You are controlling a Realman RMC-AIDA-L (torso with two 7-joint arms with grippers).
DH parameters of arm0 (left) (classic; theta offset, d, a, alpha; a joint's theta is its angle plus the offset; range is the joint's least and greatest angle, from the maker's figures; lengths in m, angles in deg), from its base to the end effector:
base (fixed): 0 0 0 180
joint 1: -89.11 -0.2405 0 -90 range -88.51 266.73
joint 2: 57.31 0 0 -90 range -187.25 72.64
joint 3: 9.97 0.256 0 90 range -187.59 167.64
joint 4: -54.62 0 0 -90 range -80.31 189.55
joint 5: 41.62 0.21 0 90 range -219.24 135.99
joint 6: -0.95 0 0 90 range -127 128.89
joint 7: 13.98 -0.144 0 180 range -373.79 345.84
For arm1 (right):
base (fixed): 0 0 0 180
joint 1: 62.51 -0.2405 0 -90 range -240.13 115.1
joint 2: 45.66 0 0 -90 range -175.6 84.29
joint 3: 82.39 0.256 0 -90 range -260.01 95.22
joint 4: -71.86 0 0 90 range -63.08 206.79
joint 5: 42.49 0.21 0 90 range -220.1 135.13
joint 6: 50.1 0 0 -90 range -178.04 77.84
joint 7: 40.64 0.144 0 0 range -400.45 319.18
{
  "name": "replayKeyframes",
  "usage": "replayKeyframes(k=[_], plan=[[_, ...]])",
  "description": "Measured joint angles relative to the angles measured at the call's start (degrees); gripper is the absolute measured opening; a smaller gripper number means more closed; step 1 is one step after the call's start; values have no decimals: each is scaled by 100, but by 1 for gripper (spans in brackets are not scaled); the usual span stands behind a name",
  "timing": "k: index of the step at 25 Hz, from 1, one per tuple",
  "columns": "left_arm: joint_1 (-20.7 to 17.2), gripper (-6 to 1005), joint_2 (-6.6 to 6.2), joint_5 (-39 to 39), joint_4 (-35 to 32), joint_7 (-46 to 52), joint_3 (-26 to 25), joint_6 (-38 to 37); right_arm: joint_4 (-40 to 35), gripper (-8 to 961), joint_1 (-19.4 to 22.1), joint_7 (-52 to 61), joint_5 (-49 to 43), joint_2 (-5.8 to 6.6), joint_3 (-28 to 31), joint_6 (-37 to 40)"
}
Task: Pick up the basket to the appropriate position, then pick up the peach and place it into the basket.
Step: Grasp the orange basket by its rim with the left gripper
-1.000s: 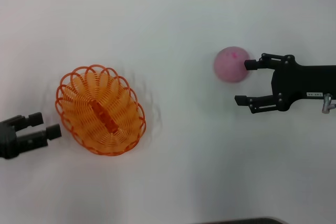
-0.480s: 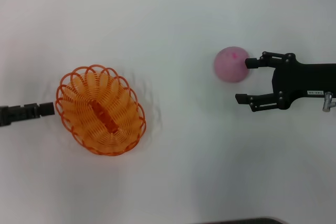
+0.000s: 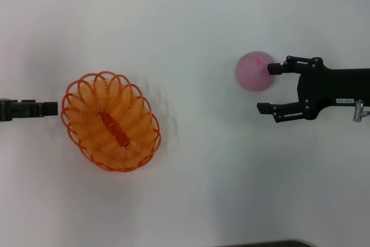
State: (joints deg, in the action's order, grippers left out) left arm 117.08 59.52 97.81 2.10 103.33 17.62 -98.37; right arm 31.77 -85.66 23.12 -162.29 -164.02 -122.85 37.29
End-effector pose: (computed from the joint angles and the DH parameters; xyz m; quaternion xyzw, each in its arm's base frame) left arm -0.3145 0.3030 0.0620 -0.8447 -0.5122 -0.1102 0.1098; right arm 0.3123 0.2966 0.0038 -0.9652 0.1319 0.1500 0.1686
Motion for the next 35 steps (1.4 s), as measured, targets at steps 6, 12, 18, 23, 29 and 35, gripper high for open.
replayKeyframes(k=[6,12,18,23,29,35], plan=[[-44,871,164,7,-558,-86,1047,558,1,930,-11,76,1,-3,-7,2],[-13,872,248,13,-831,-204,1464,961,0,929,-20,76,1,-2,-7,3],[95,870,271,14,-908,-265,2104,1268,0,928,-31,76,1,-3,-7,6],[276,865,303,15,-883,-257,2531,1414,1,926,-32,76,1,5,-6,7],[491,865,328,164,-880,-263,2957,1542,1,925,-32,76,1,7,-7,7],[735,866,457,812,-829,-263,3283,1756,1,924,-32,76,1,7,-7,3]])
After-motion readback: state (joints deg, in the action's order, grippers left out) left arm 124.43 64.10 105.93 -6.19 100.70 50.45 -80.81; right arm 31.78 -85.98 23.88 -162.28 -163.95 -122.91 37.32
